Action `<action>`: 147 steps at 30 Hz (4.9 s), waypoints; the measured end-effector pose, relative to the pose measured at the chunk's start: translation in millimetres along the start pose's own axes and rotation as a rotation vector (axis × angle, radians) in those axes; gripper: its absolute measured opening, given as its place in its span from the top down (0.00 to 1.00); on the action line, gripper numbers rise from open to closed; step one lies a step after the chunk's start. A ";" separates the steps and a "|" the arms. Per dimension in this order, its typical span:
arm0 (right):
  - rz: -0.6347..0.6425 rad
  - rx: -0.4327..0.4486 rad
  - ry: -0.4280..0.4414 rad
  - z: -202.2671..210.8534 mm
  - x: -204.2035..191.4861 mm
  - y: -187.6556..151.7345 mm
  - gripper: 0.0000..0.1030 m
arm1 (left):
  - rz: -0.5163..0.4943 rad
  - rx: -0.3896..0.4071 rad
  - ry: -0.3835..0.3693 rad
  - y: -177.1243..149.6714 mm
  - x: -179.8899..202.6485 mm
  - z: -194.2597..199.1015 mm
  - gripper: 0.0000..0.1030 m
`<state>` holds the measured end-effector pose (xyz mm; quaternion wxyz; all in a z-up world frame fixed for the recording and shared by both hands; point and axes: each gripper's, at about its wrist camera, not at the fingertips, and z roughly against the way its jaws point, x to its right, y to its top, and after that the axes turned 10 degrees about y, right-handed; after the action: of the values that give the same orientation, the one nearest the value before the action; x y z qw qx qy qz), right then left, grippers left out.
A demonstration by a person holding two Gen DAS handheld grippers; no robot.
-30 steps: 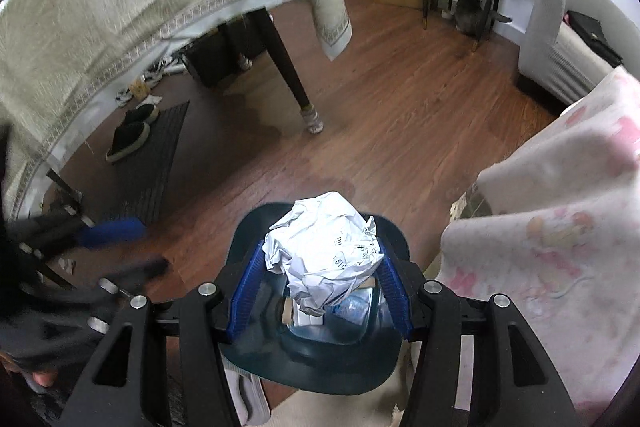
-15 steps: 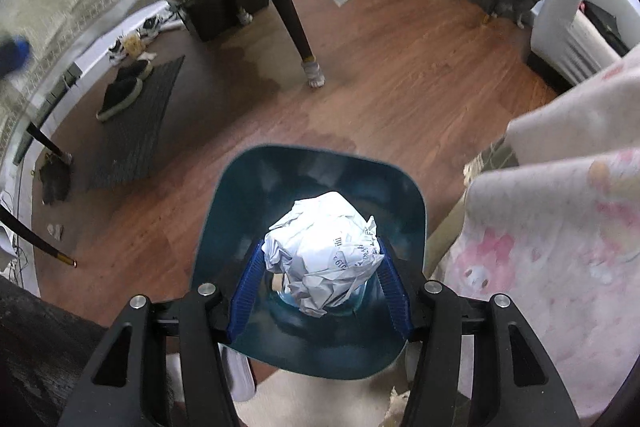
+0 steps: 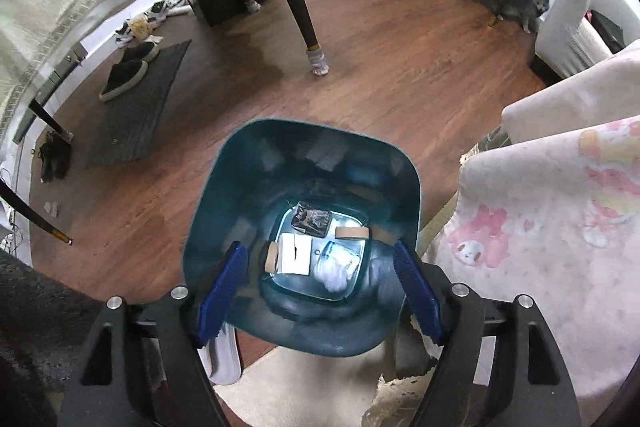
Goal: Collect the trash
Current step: 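Move both open grippers back over the table, then grasp the foil ball with the left gripper while the right grasps the white card backing, then carry the foil ball and card backing over the bin and release both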
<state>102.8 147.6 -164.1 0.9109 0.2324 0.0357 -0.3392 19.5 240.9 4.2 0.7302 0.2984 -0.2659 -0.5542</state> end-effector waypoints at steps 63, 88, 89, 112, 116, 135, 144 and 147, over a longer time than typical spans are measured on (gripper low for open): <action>-0.406 0.554 -0.214 313.9 267.5 -165.1 0.42 | -0.119 -0.046 -0.210 36.0 291.0 -101.6 0.29; -0.343 0.553 -0.147 301.4 275.0 -136.7 0.54 | -0.070 -0.115 -0.215 53.5 312.5 -131.0 0.50; -0.348 0.548 -0.154 300.7 274.7 -134.9 0.55 | -0.062 -0.117 -0.221 53.4 310.5 -131.0 0.50; -0.394 0.491 -0.228 264.2 282.6 -97.8 0.97 | -0.148 -0.076 -0.289 48.9 285.5 -100.1 0.50; -0.381 0.488 -0.275 267.2 277.7 -91.7 0.98 | -0.152 -0.069 -0.275 50.7 271.1 -96.8 0.50; -0.221 0.539 -0.237 271.0 185.3 -31.8 0.98 | -0.124 -0.024 -0.120 52.0 184.7 -71.9 0.50; -0.139 0.513 -0.149 243.5 131.3 -7.2 0.98 | -0.112 -0.054 -0.035 36.7 131.8 -69.0 0.50; -0.141 0.508 -0.108 236.1 120.1 -2.3 0.98 | -0.098 -0.081 -0.017 27.1 113.0 -71.0 0.50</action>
<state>171.6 -31.8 18.2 0.7980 0.4322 -0.0831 -0.4117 115.9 147.2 -17.8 0.7113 0.2766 -0.2345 -0.6021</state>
